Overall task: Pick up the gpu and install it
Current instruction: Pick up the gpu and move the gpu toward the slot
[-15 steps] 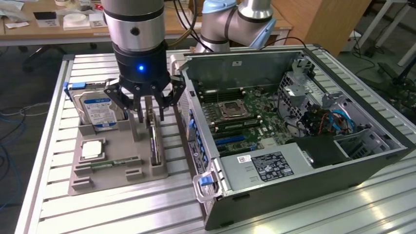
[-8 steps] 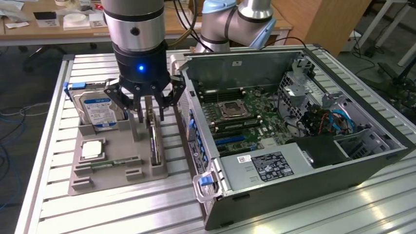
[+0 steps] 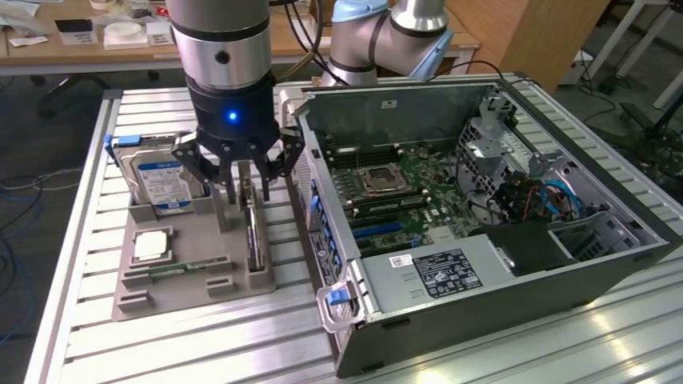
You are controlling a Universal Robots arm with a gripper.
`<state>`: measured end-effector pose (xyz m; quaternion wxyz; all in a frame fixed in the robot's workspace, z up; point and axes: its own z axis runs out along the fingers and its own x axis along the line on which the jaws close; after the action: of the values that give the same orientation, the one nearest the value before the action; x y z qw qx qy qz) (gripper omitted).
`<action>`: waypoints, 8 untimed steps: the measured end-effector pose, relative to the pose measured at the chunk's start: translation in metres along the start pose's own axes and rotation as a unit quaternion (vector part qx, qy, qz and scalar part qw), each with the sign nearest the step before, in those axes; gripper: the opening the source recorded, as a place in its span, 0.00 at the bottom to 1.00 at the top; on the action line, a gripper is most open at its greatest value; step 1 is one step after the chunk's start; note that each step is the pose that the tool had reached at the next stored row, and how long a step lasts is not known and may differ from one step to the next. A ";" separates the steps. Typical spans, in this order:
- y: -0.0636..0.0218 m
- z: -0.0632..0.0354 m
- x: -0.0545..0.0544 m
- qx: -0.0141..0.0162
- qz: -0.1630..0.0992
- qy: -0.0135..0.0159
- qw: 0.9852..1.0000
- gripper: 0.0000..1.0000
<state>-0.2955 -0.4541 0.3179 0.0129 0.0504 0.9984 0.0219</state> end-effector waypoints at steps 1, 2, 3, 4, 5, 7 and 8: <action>0.0000 0.0007 0.000 0.000 0.000 0.000 1.000 0.47; 0.0000 0.0011 0.000 0.000 0.000 0.000 1.000 0.47; -0.0001 0.0015 0.000 0.000 0.000 0.000 1.000 0.47; -0.0001 0.0019 0.000 0.000 0.000 0.000 1.000 0.47; -0.0001 0.0023 0.000 0.000 0.000 0.000 1.000 0.47; -0.0001 0.0028 0.000 0.000 0.000 0.000 1.000 0.47; -0.0001 0.0030 0.000 0.000 0.000 0.000 1.000 0.47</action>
<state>-0.2955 -0.4541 0.3148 0.0128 0.0504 0.9984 0.0218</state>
